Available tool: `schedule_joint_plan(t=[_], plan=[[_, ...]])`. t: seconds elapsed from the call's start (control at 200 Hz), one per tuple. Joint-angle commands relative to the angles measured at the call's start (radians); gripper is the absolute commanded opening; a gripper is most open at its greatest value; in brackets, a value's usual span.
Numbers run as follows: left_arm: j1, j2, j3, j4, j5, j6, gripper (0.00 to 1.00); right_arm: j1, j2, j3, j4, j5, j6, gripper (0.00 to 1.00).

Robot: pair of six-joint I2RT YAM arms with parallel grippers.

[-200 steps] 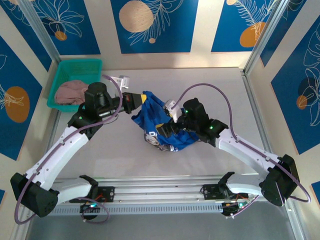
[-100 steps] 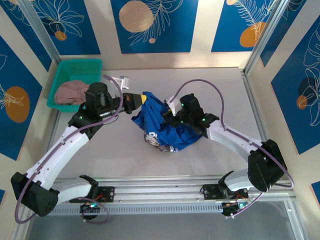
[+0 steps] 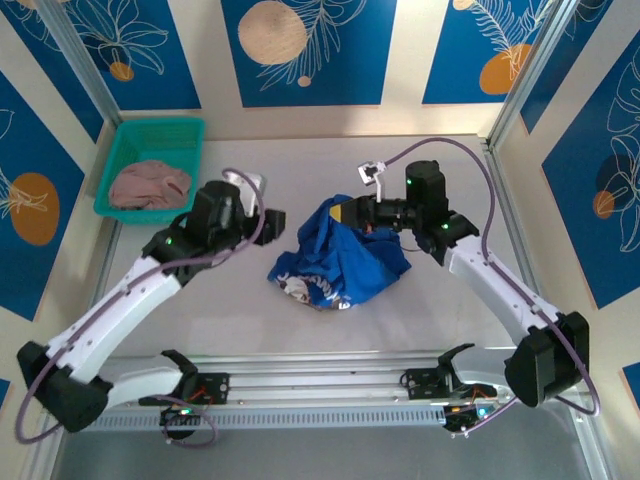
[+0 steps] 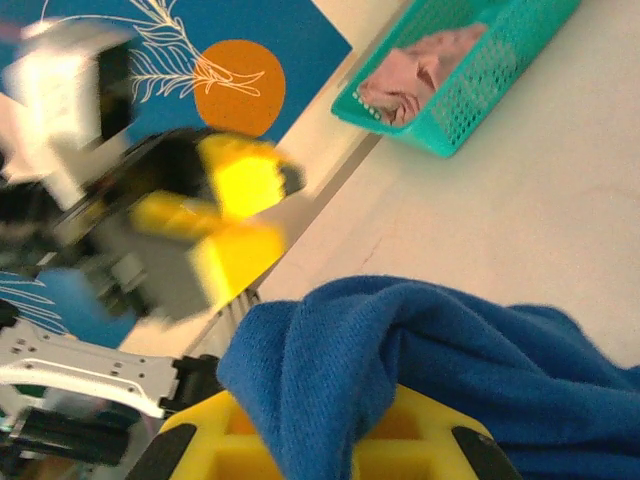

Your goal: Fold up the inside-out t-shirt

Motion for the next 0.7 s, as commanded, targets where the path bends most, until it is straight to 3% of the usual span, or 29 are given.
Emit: schedule_joint_plan(t=[0.0, 0.105, 0.425, 0.525, 0.61, 0.65, 0.695], plan=[[-0.059, -0.072, -0.062, 0.081, 0.21, 0.051, 0.64, -0.012, 0.022, 0.024, 0.018, -0.086, 0.118, 0.0], [-0.091, 0.009, -0.085, 0.132, 0.347, 0.063, 0.59, -0.027, 0.024, 0.03, -0.008, -0.088, 0.105, 0.0], [-0.095, 0.249, 0.037, 0.156, 0.338, 0.138, 0.51, -0.053, -0.001, 0.018, -0.046, -0.09, 0.077, 0.0], [-0.089, 0.286, 0.042, 0.183, 0.336, 0.137, 0.37, -0.058, -0.003, 0.015, -0.052, -0.094, 0.068, 0.0], [-0.077, 0.309, 0.048, 0.219, 0.353, 0.11, 0.09, -0.067, -0.008, 0.021, -0.092, -0.087, 0.038, 0.0], [-0.066, 0.31, 0.044, 0.246, 0.378, 0.081, 0.03, -0.071, -0.014, 0.044, -0.18, -0.033, -0.013, 0.0], [-0.049, 0.301, 0.037, 0.279, 0.418, 0.029, 0.0, -0.068, -0.023, 0.104, -0.373, 0.183, -0.087, 0.2]])
